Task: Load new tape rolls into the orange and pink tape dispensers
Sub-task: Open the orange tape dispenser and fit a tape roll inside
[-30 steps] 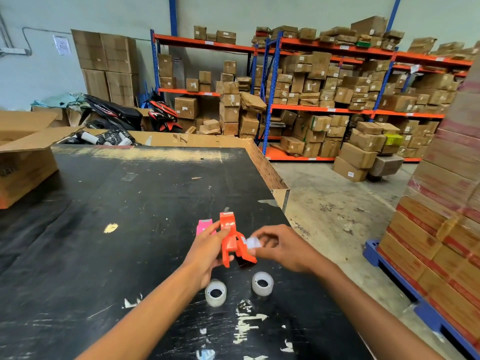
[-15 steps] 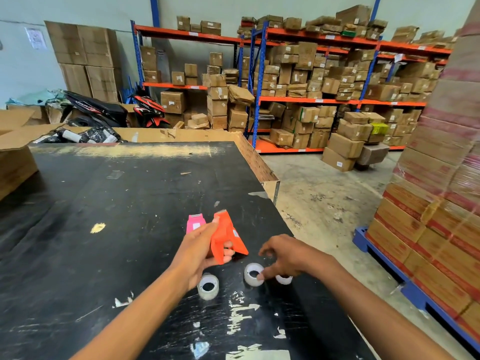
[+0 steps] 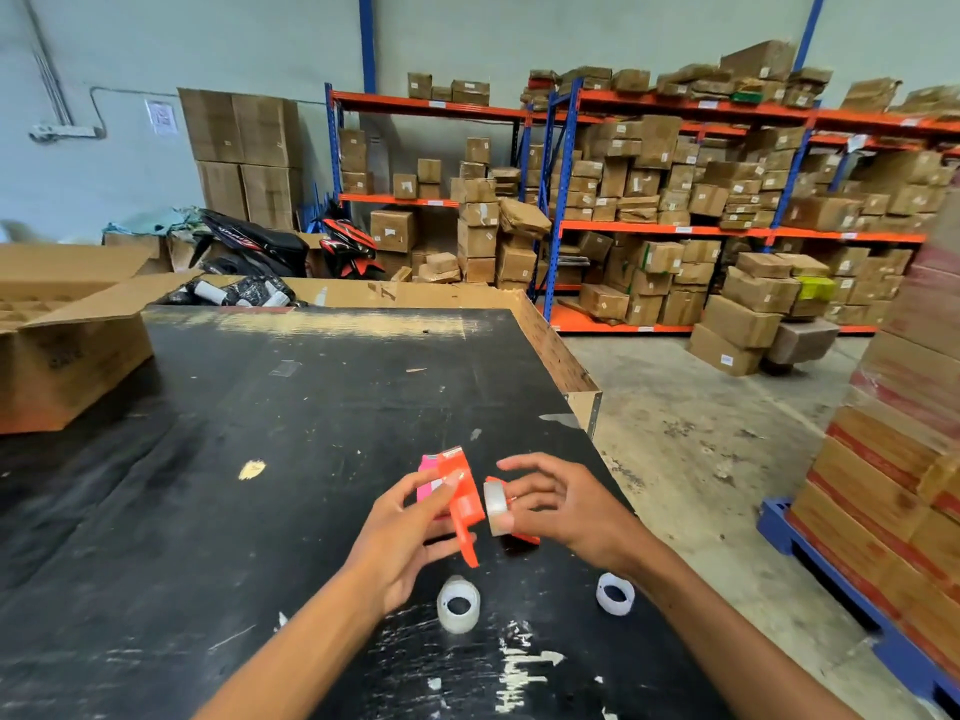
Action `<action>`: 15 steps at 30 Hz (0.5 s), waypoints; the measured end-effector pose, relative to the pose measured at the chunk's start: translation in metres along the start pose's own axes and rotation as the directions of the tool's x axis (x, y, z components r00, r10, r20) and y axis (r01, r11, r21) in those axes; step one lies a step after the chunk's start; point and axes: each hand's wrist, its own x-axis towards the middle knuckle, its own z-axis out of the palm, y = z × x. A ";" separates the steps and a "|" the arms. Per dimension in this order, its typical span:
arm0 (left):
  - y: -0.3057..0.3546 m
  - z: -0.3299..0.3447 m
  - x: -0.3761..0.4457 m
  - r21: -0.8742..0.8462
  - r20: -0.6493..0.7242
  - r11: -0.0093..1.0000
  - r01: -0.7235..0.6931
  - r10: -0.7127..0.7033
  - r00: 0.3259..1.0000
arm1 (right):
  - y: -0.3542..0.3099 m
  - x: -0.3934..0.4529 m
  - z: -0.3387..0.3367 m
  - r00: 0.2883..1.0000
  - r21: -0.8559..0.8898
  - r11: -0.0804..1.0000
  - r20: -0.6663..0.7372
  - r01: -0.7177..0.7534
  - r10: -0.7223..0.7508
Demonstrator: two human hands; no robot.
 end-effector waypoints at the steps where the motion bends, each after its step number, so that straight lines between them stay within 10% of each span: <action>1: 0.001 0.000 -0.002 -0.003 0.013 1.000 -0.002 0.002 1.000 | -0.004 0.000 0.003 1.000 0.010 1.000 0.015 0.019 -0.019; 15: 0.002 -0.010 -0.002 0.058 -0.050 0.997 -0.046 0.048 0.998 | -0.010 0.018 0.023 0.992 0.002 0.992 0.011 0.126 -0.126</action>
